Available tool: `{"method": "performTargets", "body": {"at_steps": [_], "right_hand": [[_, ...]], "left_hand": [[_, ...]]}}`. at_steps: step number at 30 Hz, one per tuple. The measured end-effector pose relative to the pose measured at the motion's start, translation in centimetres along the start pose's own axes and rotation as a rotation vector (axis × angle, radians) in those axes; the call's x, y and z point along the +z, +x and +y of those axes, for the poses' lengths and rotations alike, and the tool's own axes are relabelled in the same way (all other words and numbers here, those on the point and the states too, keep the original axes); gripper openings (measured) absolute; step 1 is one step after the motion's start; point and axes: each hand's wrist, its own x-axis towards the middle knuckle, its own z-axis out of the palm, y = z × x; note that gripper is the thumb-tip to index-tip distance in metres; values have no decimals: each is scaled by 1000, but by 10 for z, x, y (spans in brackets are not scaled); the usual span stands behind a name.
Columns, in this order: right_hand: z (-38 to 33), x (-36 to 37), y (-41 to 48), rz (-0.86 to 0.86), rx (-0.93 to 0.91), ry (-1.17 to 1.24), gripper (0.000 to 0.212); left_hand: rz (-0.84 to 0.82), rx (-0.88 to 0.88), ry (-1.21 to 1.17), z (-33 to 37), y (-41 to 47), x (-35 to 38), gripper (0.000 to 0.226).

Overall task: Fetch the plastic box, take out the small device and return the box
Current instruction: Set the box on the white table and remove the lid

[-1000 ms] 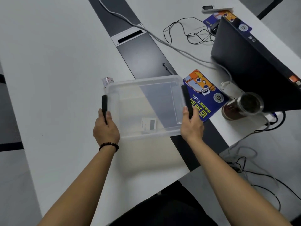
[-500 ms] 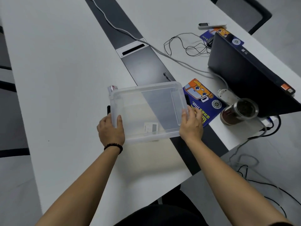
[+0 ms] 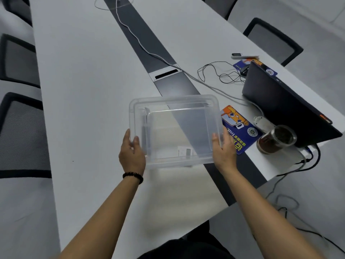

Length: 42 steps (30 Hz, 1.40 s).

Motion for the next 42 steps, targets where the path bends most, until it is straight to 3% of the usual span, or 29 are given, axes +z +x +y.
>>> {"method": "performTargets", "body": {"at_steps": [3, 5, 8, 10, 13, 15, 17, 20, 25, 28, 31, 34, 37, 39, 42], "right_hand": [[-19, 20, -14, -99, -82, -55, 62], [-22, 37, -26, -204, -107, -153, 75], [-9, 64, -48, -377, -326, -578, 76], [1, 74, -57, -363, -426, -806, 68], [4, 77, -56, -329, -430, -894, 64], [5, 75, -54, -322, -432, -923, 64], [4, 75, -54, -325, -423, -940, 65], [1, 75, -55, -345, -405, -968, 67], [-5, 73, -54, -397, -366, -988, 72], [-9, 70, -54, -446, -333, -1003, 73], [-19, 63, -48, -544, -321, -943, 71], [-23, 52, -24, -739, -222, -787, 63], [-16, 47, 17, -829, 38, -482, 41], [-9, 49, 44, -829, 6, -510, 37], [-4, 57, 74, -887, -199, -723, 49]], "left_hand": [[131, -80, -43, -22, 10, -33, 46], [240, -225, -94, -35, 20, -57, 48], [335, -478, -213, -62, 39, -85, 50], [367, -594, -252, -87, 53, -96, 49], [400, -748, -274, -117, 73, -98, 51], [368, -838, -179, -129, 79, -96, 53], [276, -810, 15, -130, 80, -91, 54], [372, -866, -61, -131, 74, -84, 63], [82, -888, 63, -144, 69, -77, 65], [56, -950, 31, -116, 59, -77, 60], [-4, -819, 173, -102, 55, -68, 61], [-126, -438, 83, -78, 40, -46, 61], [-331, -100, 53, -42, 20, -18, 60], [-445, 30, 171, -32, 8, 4, 68], [-540, 48, 412, -30, -7, 24, 78]]}}
